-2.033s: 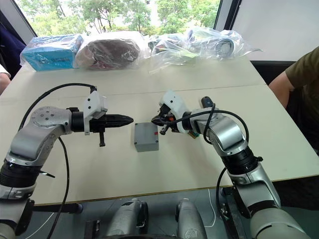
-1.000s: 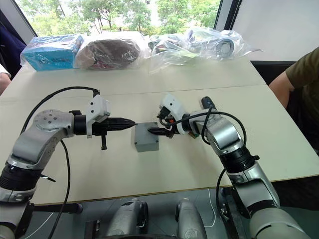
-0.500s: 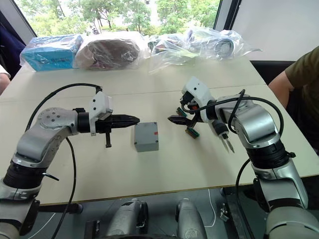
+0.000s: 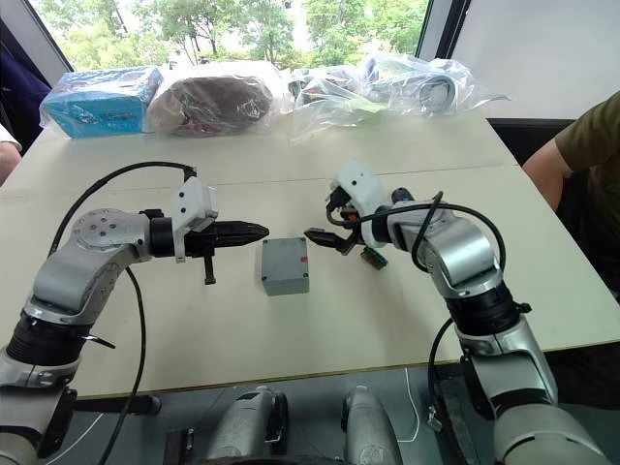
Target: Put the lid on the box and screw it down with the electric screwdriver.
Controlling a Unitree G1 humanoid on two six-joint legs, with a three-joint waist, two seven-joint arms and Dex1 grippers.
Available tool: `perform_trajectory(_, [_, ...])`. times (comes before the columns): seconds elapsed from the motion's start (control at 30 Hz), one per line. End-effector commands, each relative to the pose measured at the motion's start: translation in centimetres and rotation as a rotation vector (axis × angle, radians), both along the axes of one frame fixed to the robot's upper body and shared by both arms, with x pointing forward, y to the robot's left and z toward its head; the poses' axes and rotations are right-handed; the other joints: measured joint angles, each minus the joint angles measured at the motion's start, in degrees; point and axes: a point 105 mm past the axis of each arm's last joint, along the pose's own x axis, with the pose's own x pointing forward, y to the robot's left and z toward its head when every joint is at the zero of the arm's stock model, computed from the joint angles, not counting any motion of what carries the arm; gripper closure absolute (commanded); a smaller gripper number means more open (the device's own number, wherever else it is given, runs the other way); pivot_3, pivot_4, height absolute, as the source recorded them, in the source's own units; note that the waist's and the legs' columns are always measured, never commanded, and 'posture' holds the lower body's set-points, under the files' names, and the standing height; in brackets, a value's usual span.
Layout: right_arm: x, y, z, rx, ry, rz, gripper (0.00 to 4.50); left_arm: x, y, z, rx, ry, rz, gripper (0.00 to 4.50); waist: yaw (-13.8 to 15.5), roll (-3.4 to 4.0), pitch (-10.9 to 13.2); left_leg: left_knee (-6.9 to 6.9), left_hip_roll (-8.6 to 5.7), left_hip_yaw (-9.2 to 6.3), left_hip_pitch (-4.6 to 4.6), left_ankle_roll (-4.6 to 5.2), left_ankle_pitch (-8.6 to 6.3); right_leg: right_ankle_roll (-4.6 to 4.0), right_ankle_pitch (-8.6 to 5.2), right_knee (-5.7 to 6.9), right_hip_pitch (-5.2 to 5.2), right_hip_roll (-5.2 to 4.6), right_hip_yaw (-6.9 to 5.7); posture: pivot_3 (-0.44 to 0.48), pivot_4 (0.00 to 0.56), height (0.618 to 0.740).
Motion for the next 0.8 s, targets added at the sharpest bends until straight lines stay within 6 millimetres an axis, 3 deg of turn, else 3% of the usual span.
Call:
perform_trajectory(0.03, [0.3,0.3,0.4,0.001,-0.039,0.004,0.01,-0.1,0.1,1.3,0.001,-0.054,0.002,4.5,0.0,0.0,0.0,0.0,0.0,0.0,0.0,0.0,0.0,0.0,0.0,0.0,0.0,0.0,0.0,0.0,0.15,0.74])
perform_trajectory(0.47, [0.8,0.6,0.0,-0.005,-0.04,0.02,0.01,-0.2,0.2,1.3,0.006,-0.051,0.006,4.5,-0.03,0.0,0.0,0.0,0.0,0.0,0.0,0.0,0.0,0.0,0.0,0.0,0.0,0.0,0.0,0.0,0.15,0.74])
perform_trajectory(0.8, [1.4,0.4,0.9,-0.003,-0.068,0.01,0.01,-0.3,0.2,1.3,0.008,-0.048,0.004,4.5,-0.08,0.0,0.0,0.0,0.0,0.0,0.0,0.0,0.0,0.0,0.0,0.0,0.0,0.01,0.0,0.0,0.15,0.74])
